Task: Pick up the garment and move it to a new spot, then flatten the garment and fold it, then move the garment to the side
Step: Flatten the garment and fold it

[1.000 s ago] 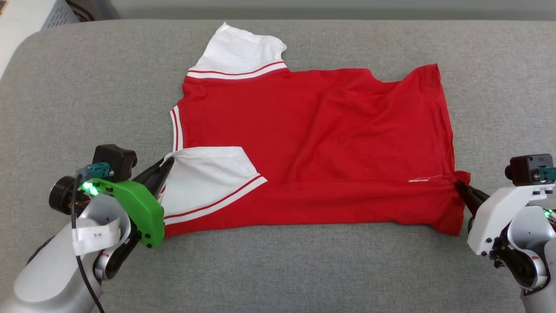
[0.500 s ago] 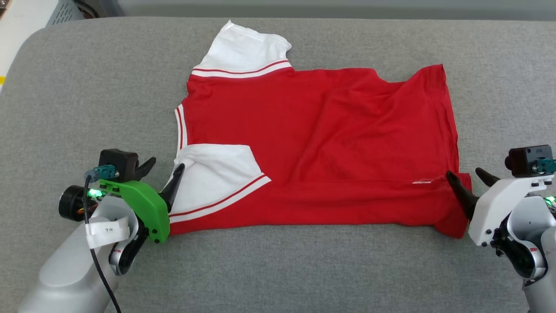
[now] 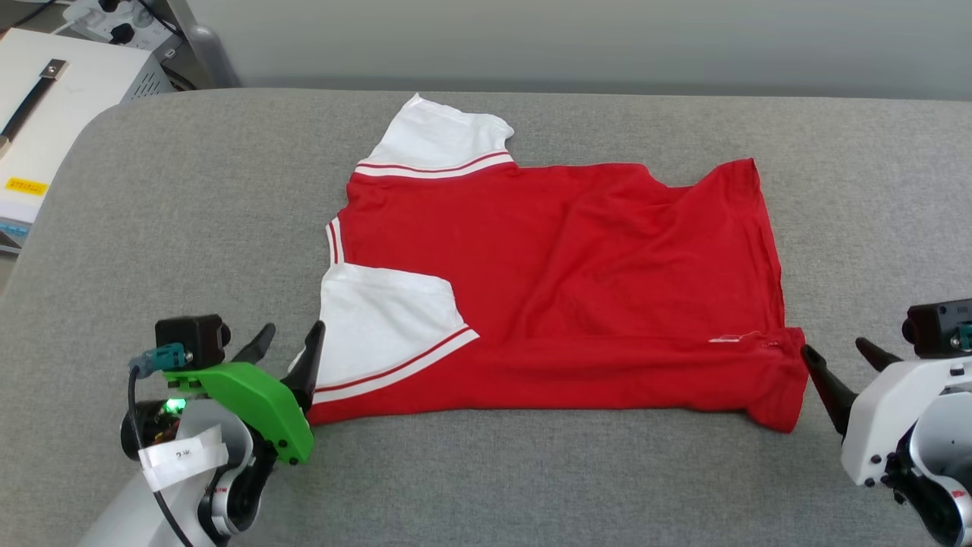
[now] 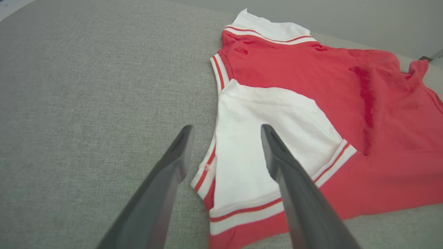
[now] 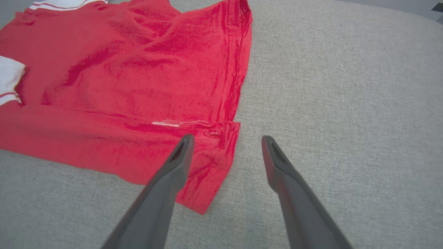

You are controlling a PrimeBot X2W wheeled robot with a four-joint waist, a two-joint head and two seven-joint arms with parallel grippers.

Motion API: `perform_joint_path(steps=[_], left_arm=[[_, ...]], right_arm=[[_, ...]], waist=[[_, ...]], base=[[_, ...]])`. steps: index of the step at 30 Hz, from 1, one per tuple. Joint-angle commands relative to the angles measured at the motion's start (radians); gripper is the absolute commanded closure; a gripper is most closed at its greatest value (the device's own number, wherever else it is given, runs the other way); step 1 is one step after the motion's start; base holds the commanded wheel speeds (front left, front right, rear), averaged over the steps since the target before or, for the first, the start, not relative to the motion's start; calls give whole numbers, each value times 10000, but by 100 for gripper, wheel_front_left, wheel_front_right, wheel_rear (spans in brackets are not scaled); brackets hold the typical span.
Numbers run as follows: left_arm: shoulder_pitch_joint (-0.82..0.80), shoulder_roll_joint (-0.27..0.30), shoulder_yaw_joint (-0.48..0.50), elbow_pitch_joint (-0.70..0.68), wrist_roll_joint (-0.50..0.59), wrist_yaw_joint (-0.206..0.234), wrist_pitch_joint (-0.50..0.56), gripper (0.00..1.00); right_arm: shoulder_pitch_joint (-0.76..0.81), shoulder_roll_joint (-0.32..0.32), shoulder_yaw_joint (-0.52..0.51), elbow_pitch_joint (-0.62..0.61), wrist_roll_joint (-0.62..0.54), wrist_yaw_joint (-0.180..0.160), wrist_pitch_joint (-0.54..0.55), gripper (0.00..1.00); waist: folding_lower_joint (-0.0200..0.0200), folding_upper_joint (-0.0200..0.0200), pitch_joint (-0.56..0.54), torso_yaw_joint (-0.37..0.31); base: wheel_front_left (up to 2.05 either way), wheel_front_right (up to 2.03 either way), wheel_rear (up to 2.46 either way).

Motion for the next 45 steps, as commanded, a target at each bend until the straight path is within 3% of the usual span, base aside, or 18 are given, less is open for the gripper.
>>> perform_joint_path(steps=[1,7,13,17,23,24,25,26,33,45], left_arm=[[388,65,79,-381,-279,245,231,0],[1454,524,-65,-1952,-632,1278,1544,0],[1692,986,-164,-2454,-372,2224,2222,0],[1640,1061,-156,-2332,-278,2568,2388,0],[1545,1096,-525,-1783,-101,2559,2786,0],[1544,1050,-615,-1695,-166,2480,2949,53],[1532,1010,-674,-1633,-199,2405,3020,64],[1512,961,-726,-1557,-234,2309,3060,100],[1388,770,-669,-1548,-335,1835,2612,100],[1379,1261,-467,-3626,25,2140,2288,100]], right_arm=[[304,172,-84,-253,-127,-9,258,0],[836,769,-416,-1141,-414,-9,901,0],[898,1096,-391,-1547,-636,-9,1118,0],[849,1184,-376,-1638,-702,-9,1124,0],[742,1224,-355,-1638,-769,-9,1064,0],[734,1227,-370,-1631,-781,-9,1062,0],[731,1224,-375,-1621,-794,-9,1069,0],[731,1215,-377,-1606,-809,-9,1077,0],[736,1082,-470,-1398,-855,-9,1259,0],[258,1252,-625,-36,-1238,-9,1992,0]], waist=[[0,0,3,-28],[0,0,193,-177],[0,0,538,-434],[0,0,753,-577],[0,0,993,-716],[0,0,1015,-717],[0,0,1025,-716],[0,0,1023,-708],[0,0,735,-402],[0,0,630,223]], base=[[0,0,0],[0,0,0],[0,0,0],[0,0,0],[0,0,0],[0,0,0],[0,0,0],[0,0,0],[0,0,0],[0,0,0]])
